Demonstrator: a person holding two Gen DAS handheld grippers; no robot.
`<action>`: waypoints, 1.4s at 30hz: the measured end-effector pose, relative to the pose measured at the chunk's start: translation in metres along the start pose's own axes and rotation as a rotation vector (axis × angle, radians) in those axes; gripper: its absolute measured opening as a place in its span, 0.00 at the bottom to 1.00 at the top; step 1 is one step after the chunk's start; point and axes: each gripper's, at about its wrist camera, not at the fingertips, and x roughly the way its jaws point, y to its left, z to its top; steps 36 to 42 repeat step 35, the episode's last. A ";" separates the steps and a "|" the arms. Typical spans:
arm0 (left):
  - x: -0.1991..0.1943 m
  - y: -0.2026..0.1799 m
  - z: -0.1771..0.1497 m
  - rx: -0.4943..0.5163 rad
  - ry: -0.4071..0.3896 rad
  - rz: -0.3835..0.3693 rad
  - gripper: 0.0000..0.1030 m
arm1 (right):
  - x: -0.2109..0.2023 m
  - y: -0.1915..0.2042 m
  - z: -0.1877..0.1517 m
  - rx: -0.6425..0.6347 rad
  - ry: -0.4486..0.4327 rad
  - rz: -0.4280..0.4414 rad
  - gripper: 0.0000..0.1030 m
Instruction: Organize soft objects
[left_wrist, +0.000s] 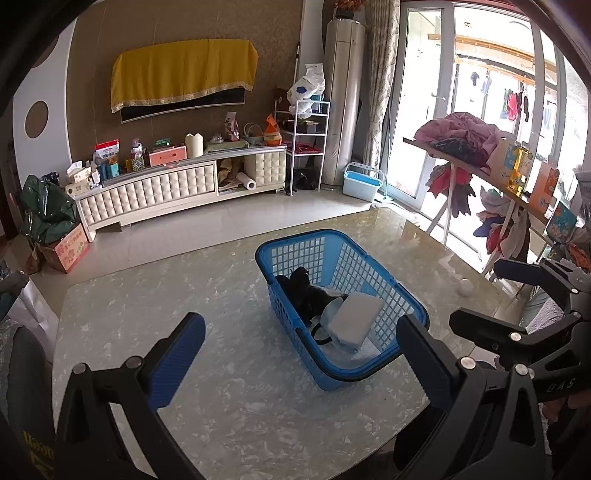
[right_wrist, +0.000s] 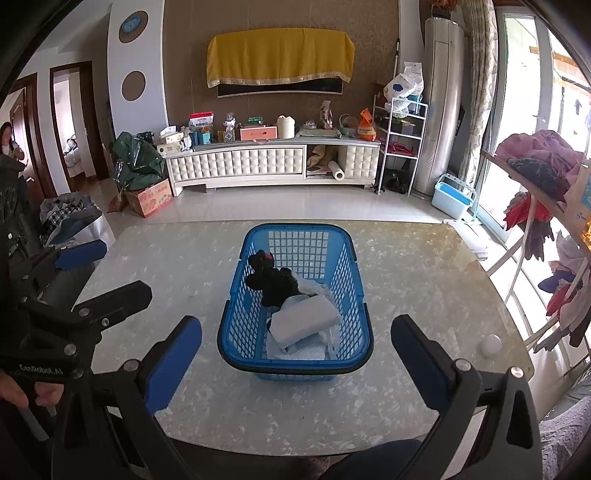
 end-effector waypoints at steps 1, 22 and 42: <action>0.000 0.000 0.000 0.001 0.003 0.001 1.00 | 0.000 0.000 0.000 0.000 0.001 0.000 1.00; -0.003 0.000 0.000 0.002 0.003 0.003 1.00 | 0.000 0.001 0.001 -0.003 -0.001 0.001 1.00; -0.003 -0.001 0.000 0.001 0.012 0.008 1.00 | 0.000 0.002 -0.001 -0.003 0.006 0.000 1.00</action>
